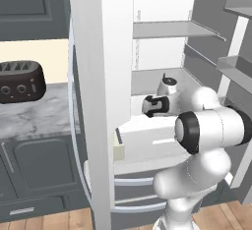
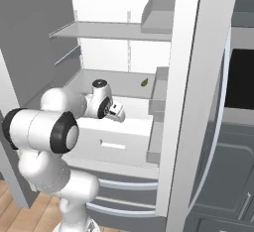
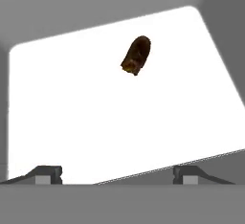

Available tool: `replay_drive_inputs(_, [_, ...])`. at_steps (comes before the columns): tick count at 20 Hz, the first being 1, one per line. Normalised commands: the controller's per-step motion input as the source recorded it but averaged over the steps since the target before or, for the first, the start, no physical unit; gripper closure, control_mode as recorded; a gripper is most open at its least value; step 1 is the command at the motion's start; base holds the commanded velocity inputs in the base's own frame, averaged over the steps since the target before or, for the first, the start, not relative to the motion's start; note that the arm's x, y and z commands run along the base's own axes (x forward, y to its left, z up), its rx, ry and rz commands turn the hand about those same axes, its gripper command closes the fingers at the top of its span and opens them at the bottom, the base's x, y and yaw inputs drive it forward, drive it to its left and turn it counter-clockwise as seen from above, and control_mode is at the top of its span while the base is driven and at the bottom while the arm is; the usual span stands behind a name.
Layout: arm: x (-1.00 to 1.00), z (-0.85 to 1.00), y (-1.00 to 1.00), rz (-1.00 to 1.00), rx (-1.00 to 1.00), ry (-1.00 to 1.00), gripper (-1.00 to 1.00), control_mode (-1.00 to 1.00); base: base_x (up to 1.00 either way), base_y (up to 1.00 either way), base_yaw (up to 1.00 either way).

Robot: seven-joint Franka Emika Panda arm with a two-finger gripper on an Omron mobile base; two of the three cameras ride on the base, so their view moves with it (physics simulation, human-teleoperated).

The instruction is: Fully open the fridge drawer.

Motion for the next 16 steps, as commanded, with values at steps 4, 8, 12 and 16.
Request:
replay_drive_inputs(4, [-0.99,-0.13,-0.22,-0.09,0.05,0.0,-1.0,-1.0,0.0,0.0,0.0])
replay_drive_inputs(8, [-0.96,-0.05,-0.09,-0.04,0.0,0.0,-1.0,-1.0,0.0,0.0,0.0])
replay_drive_inputs(12, [-0.68,0.01,0.0,0.0,0.0,-0.02,-1.0,-1.0,0.0,0.0,0.0])
replay_drive_inputs(16, [-0.54,0.31,0.0,0.0,0.03,-0.18,-1.0,-1.0,0.0,0.0,0.0])
